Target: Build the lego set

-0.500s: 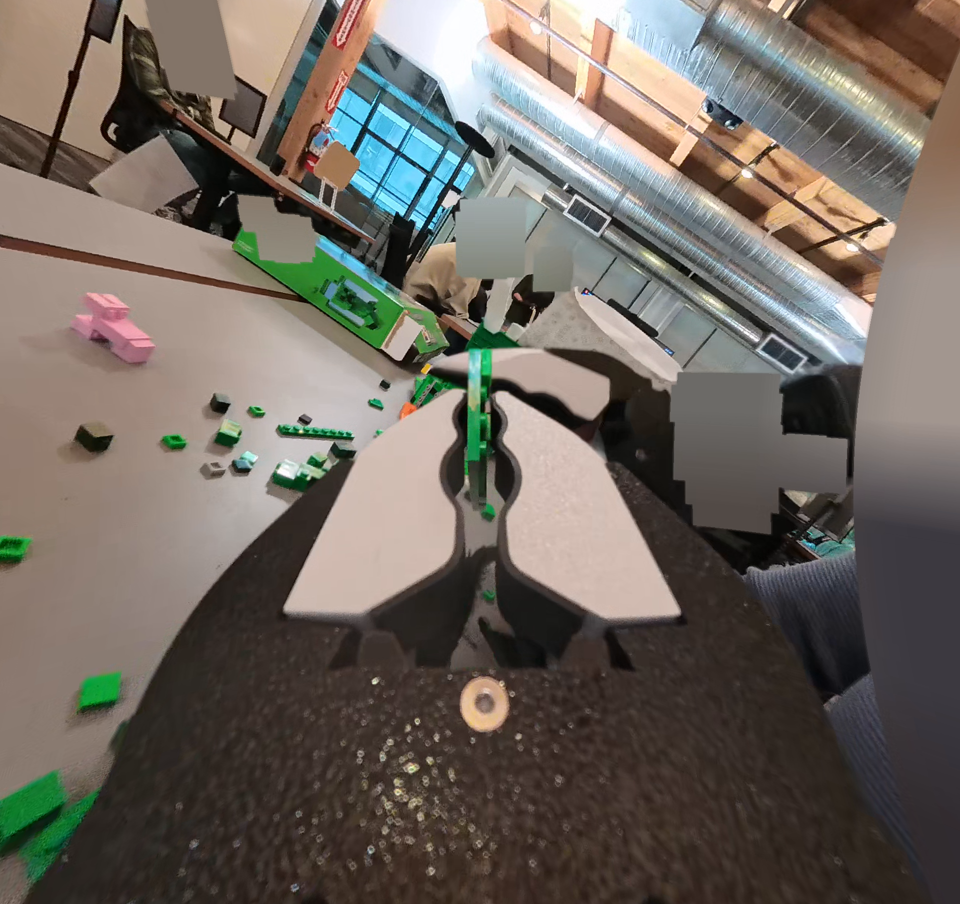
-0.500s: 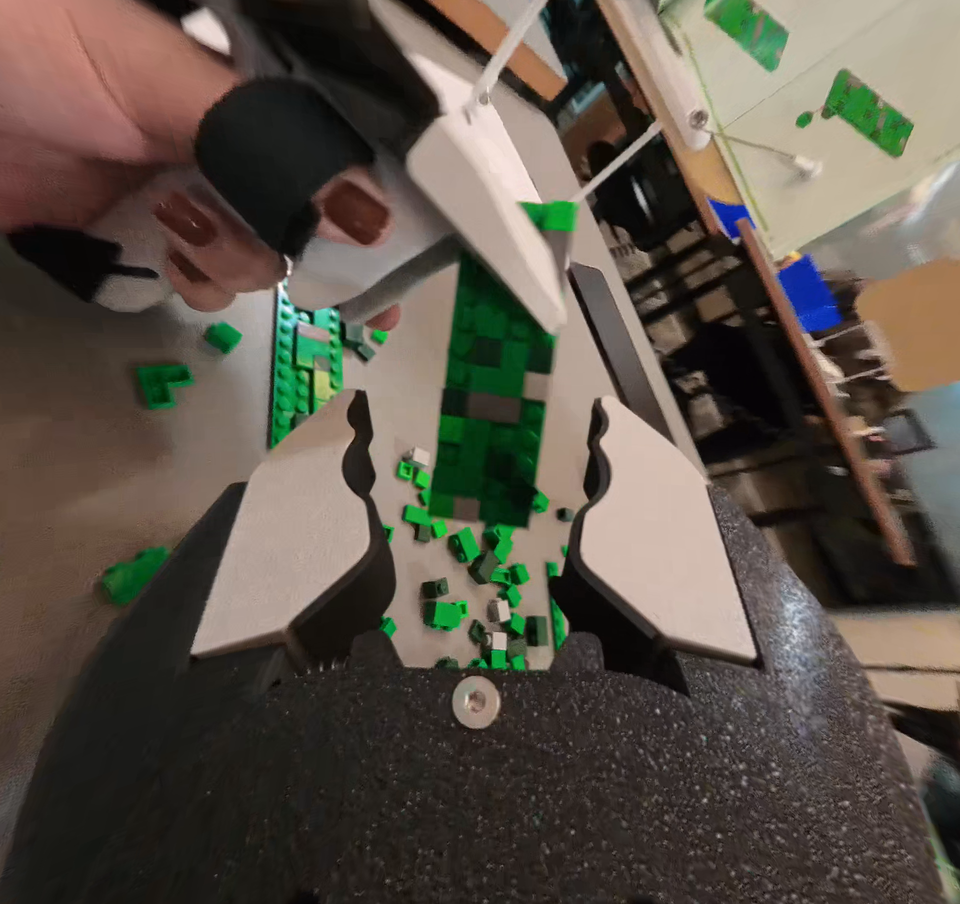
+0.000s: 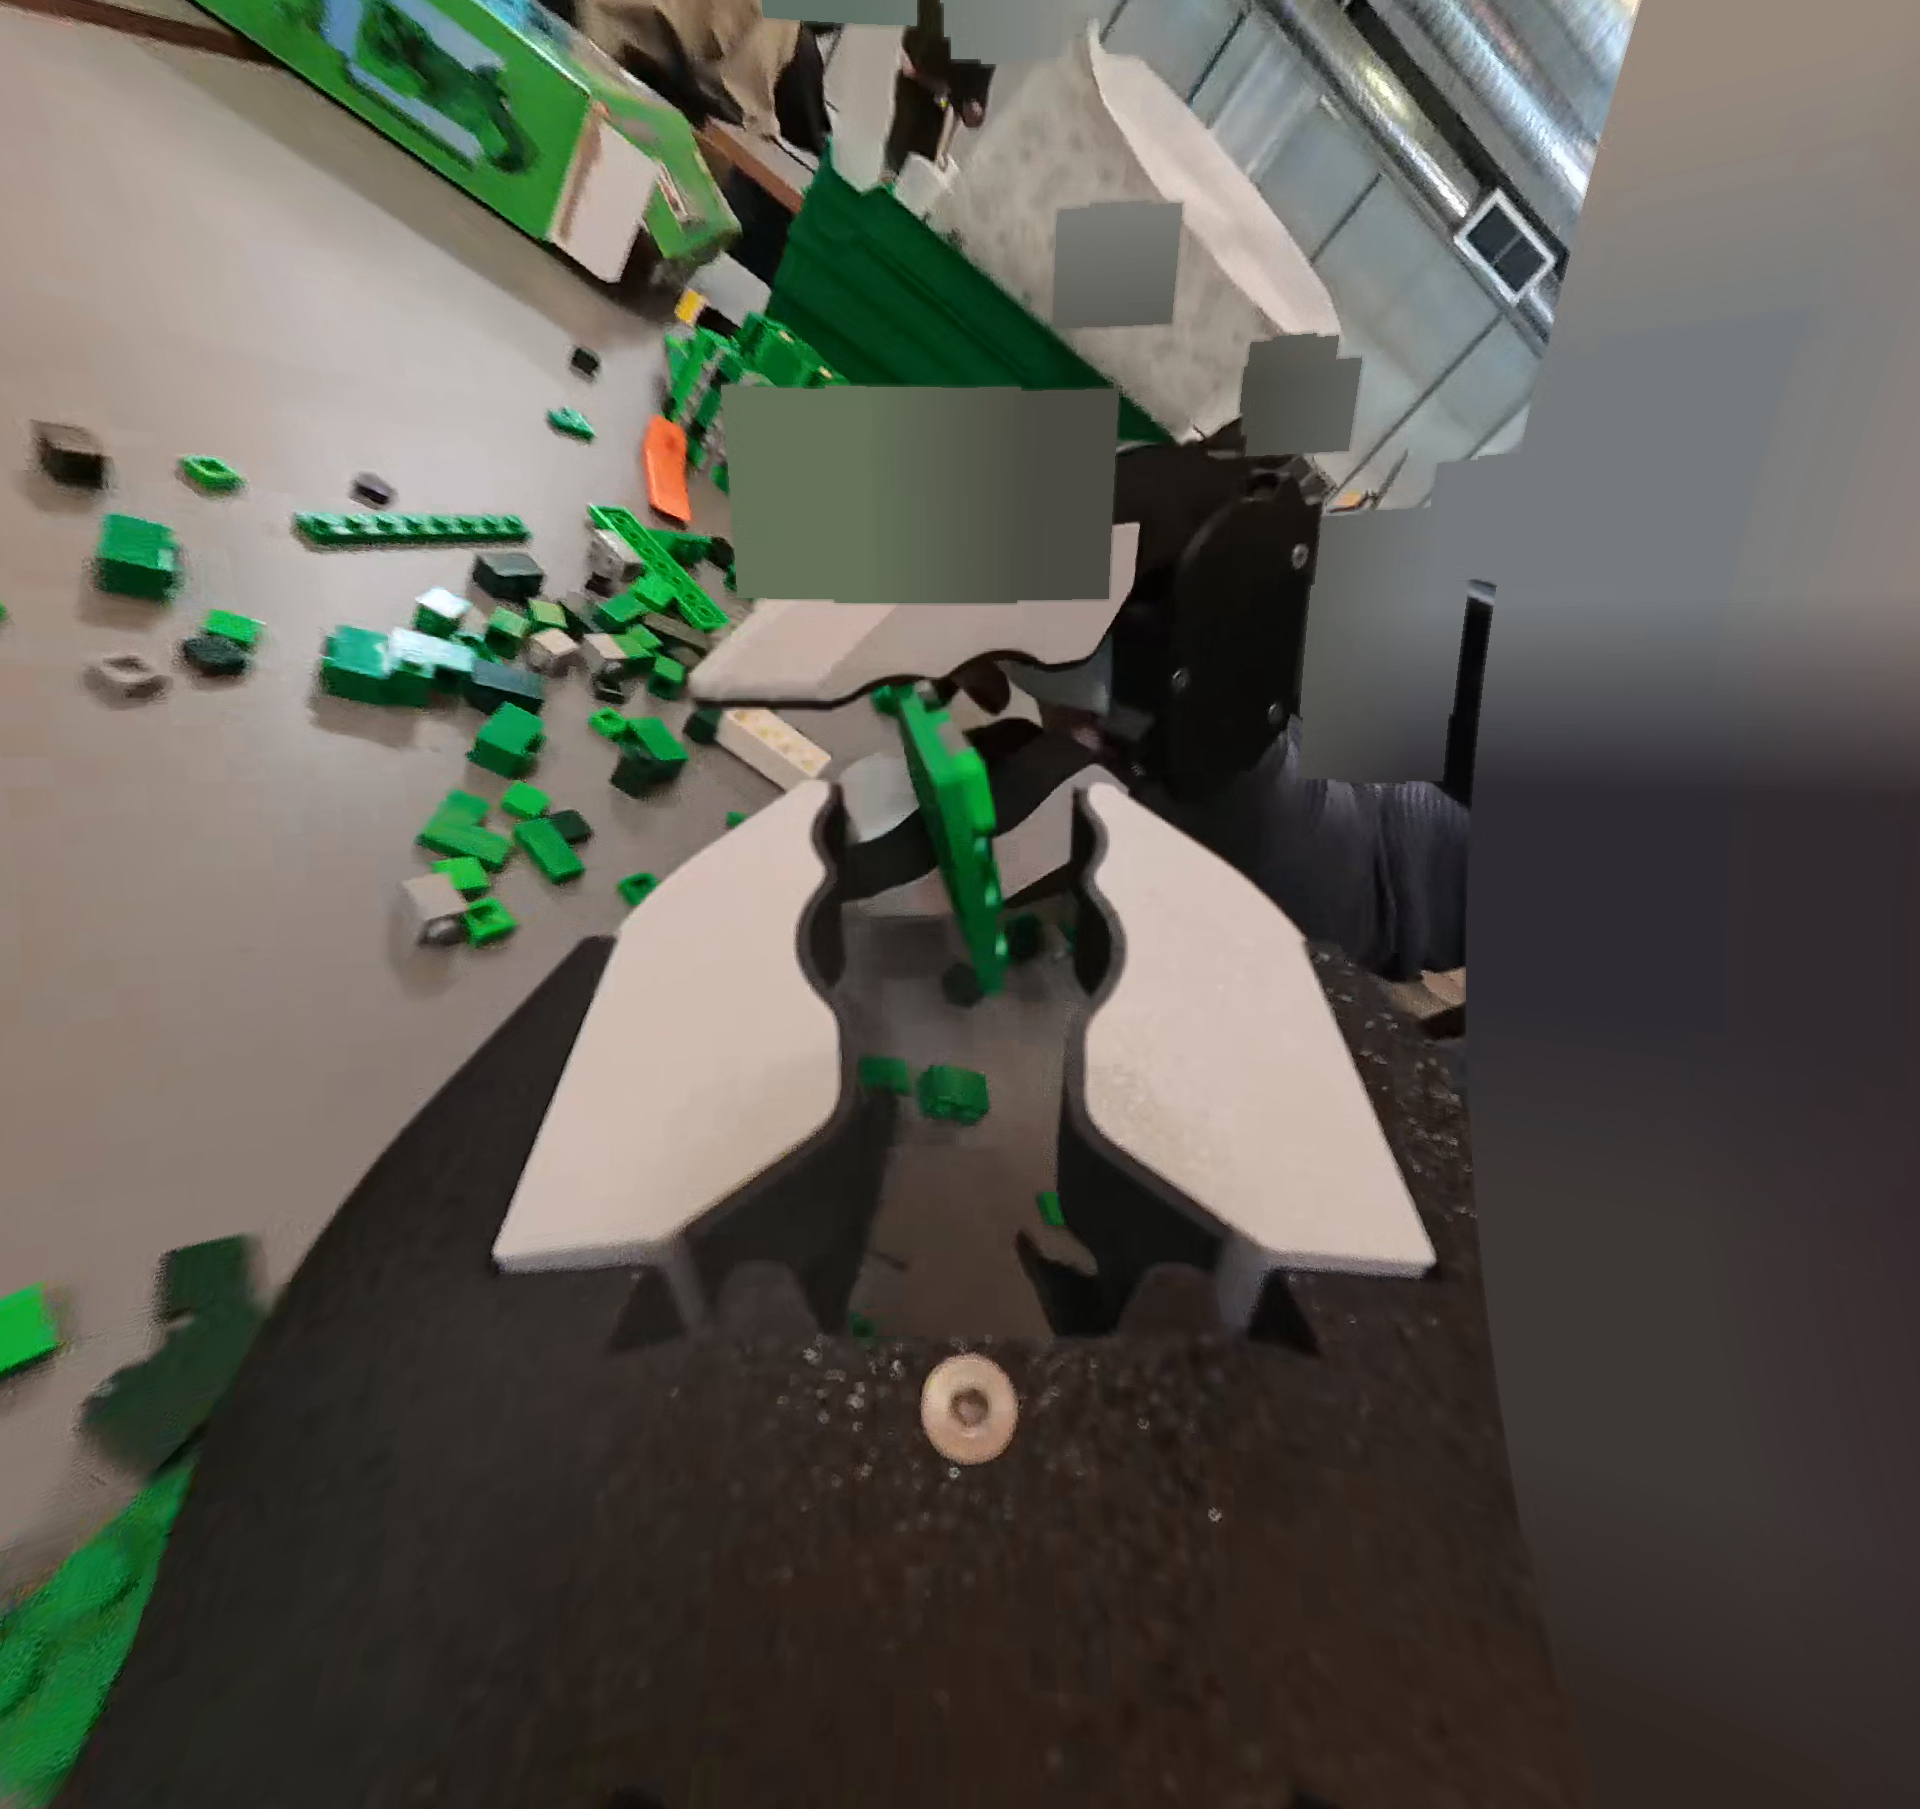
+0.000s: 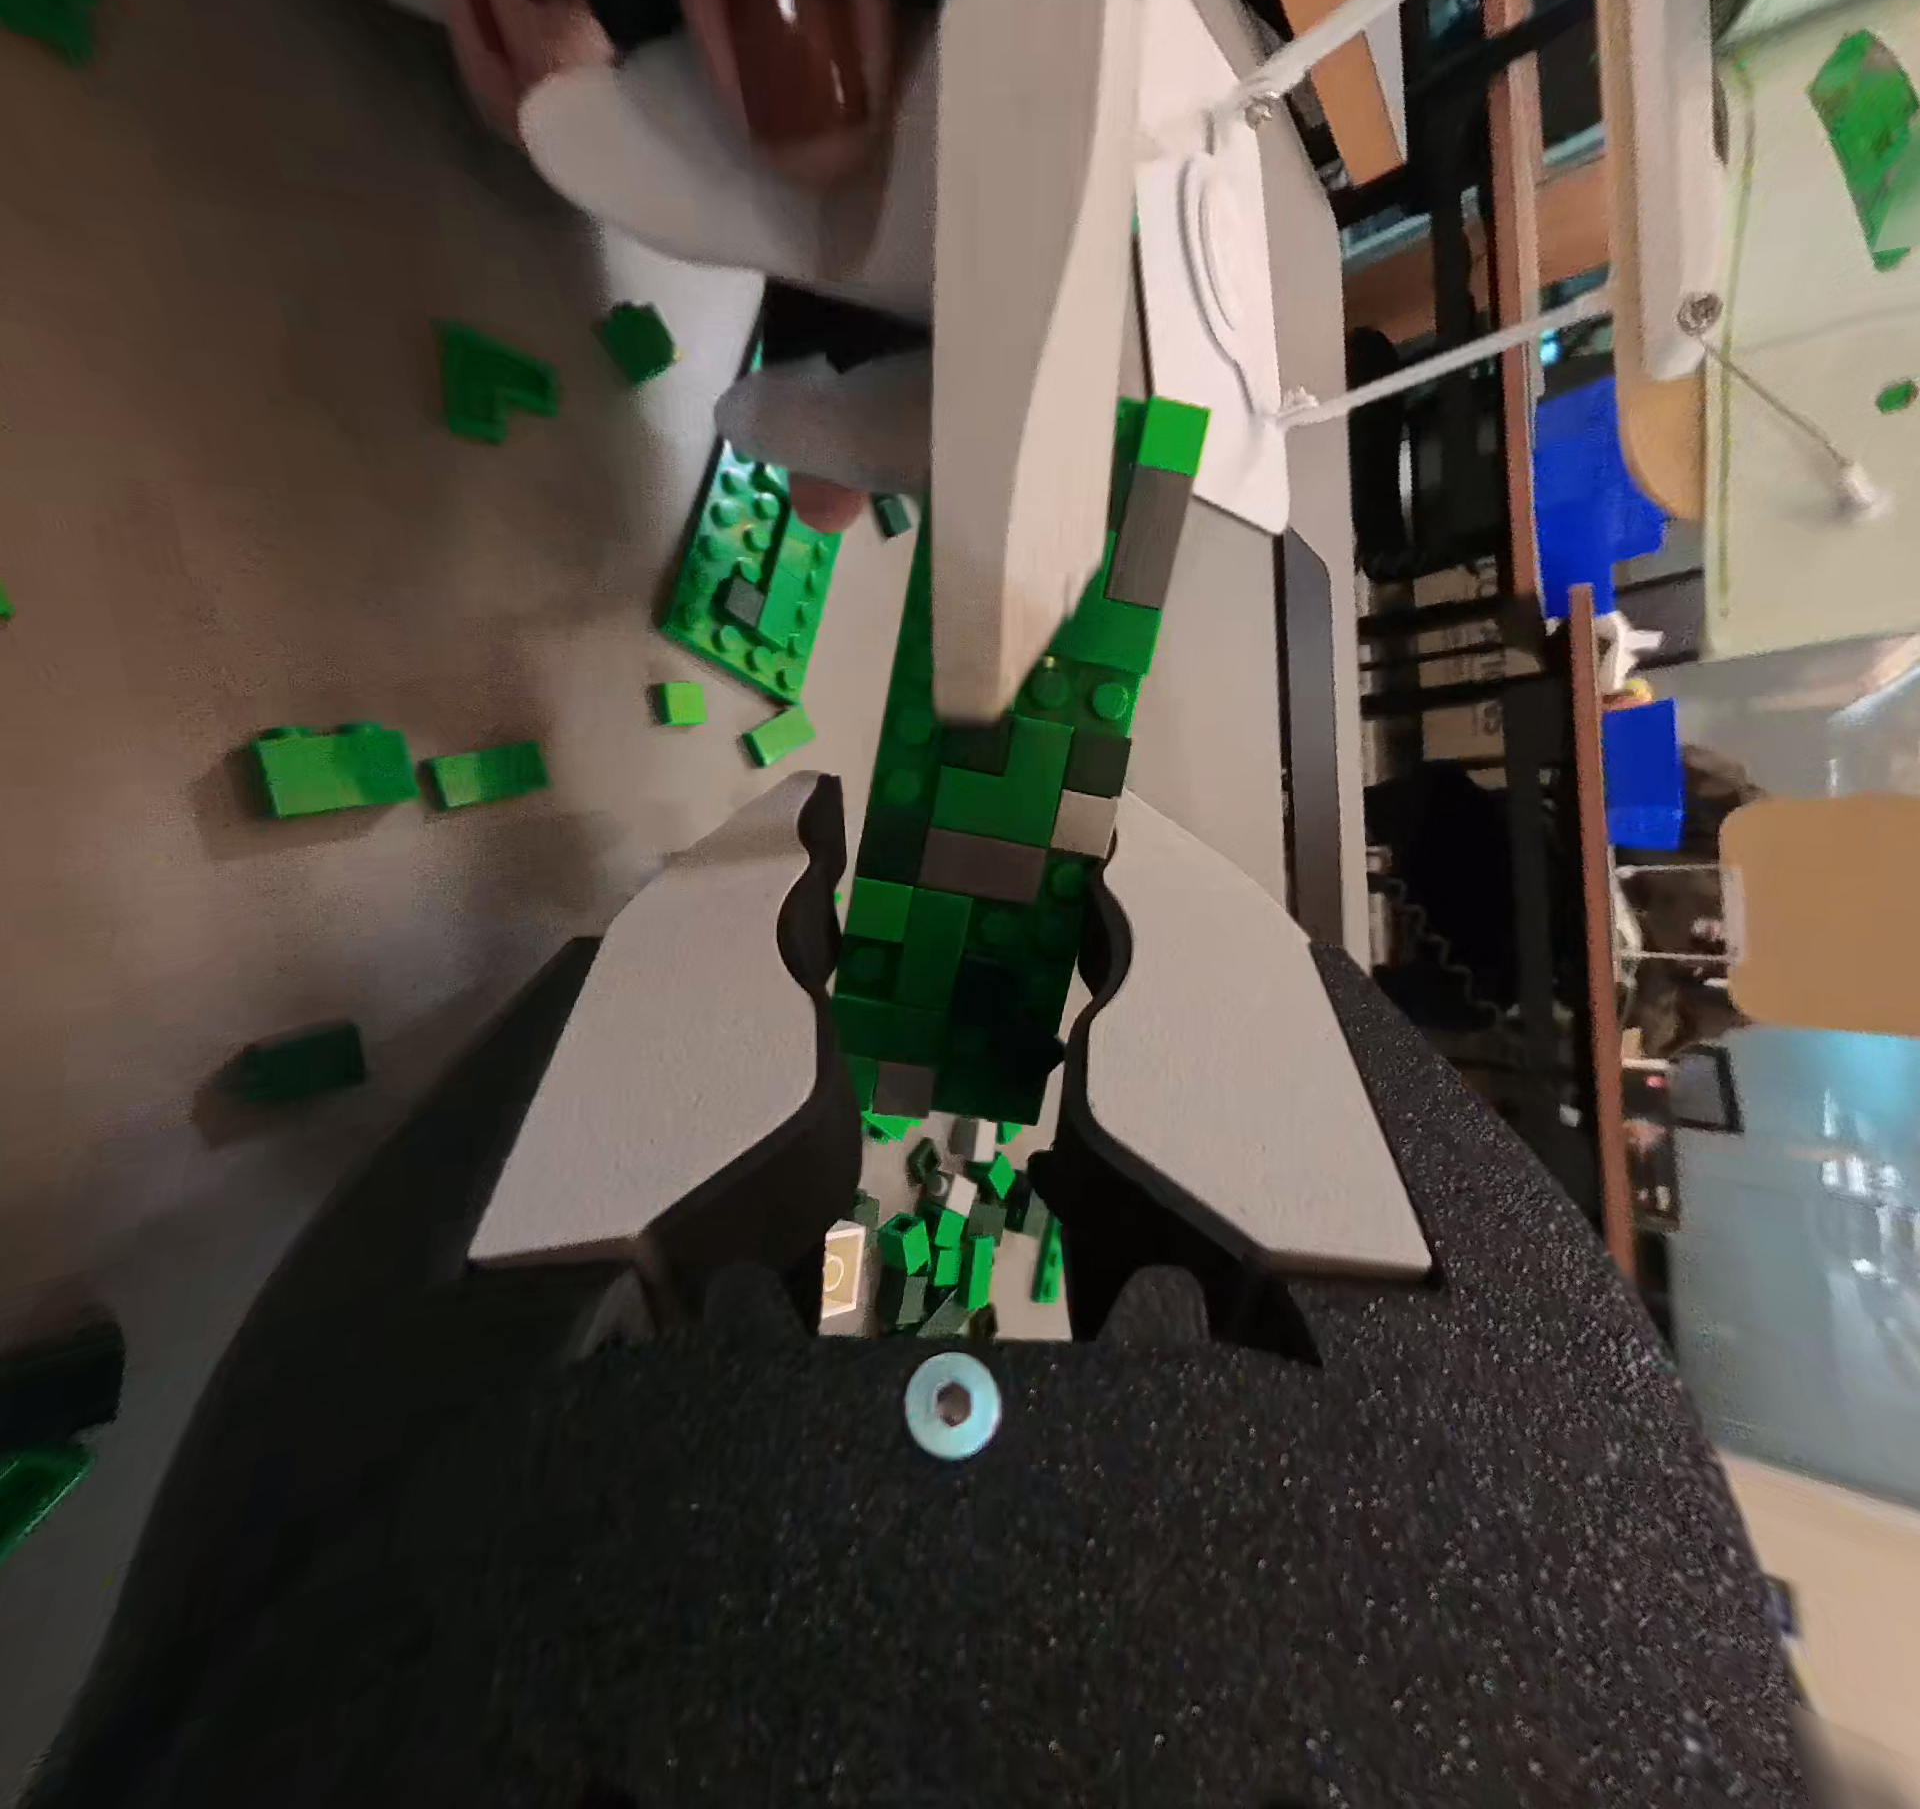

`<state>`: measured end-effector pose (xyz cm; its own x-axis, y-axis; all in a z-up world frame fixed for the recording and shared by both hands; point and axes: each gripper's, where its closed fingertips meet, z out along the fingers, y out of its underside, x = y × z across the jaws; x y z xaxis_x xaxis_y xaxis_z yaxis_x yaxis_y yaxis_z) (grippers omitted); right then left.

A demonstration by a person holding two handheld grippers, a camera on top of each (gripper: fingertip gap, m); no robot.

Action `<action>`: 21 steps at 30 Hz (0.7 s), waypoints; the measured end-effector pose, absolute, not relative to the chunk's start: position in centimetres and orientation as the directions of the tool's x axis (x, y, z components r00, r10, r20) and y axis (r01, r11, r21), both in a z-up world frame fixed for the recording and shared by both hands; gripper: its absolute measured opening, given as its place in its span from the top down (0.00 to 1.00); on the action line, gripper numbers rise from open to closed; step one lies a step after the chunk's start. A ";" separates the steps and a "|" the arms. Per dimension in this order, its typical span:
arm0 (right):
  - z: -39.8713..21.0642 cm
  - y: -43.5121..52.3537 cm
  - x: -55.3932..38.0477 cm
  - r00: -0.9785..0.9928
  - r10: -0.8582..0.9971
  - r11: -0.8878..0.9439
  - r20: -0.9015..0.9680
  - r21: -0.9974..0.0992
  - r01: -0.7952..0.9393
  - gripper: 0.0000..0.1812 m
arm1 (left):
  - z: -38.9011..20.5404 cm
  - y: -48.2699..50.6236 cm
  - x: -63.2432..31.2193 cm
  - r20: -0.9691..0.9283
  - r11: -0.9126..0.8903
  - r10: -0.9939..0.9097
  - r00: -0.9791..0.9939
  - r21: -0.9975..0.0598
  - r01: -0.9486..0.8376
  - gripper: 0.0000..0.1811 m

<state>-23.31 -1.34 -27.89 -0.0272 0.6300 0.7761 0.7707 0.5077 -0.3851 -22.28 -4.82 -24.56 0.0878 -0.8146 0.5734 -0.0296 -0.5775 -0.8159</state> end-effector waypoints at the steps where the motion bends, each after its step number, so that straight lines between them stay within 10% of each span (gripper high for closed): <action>1: -28.0 -1.4 -23.5 -0.042 0.615 0.519 0.788 -0.364 0.773 0.76 | -24.8 -5.2 -21.9 0.576 -0.580 -0.814 0.079 -0.813 -0.043 0.82; 4: -27.5 -1.5 -24.1 -0.035 0.560 0.542 0.828 -0.335 0.771 0.77 | -25.7 -4.8 -21.7 0.571 -0.583 -0.807 0.148 -0.811 -0.048 0.96; 9: -27.6 -1.7 -25.6 0.027 0.592 0.491 0.806 -0.387 0.780 0.68 | -25.8 -4.7 -22.0 0.610 -0.625 -0.772 0.178 -0.780 -0.039 0.97; 21: -27.5 0.8 -24.9 -0.028 0.380 0.380 0.924 -0.129 0.916 0.76 | -26.3 -3.6 -22.4 0.632 -0.653 -0.724 0.277 -0.757 0.018 0.97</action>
